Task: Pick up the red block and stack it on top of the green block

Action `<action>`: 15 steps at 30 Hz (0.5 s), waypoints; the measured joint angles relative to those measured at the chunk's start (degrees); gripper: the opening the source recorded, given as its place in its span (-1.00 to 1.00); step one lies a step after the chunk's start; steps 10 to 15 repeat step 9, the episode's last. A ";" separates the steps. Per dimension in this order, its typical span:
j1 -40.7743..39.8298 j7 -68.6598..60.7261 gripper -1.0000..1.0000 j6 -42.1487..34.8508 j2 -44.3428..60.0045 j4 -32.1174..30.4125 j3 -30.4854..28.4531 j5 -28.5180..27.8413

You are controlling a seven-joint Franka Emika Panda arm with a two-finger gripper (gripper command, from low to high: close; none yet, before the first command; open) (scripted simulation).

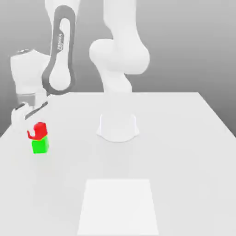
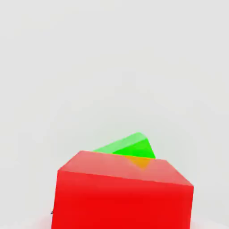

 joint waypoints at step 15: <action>-0.60 1.54 1.00 -3.07 -2.98 0.15 -0.20 -2.29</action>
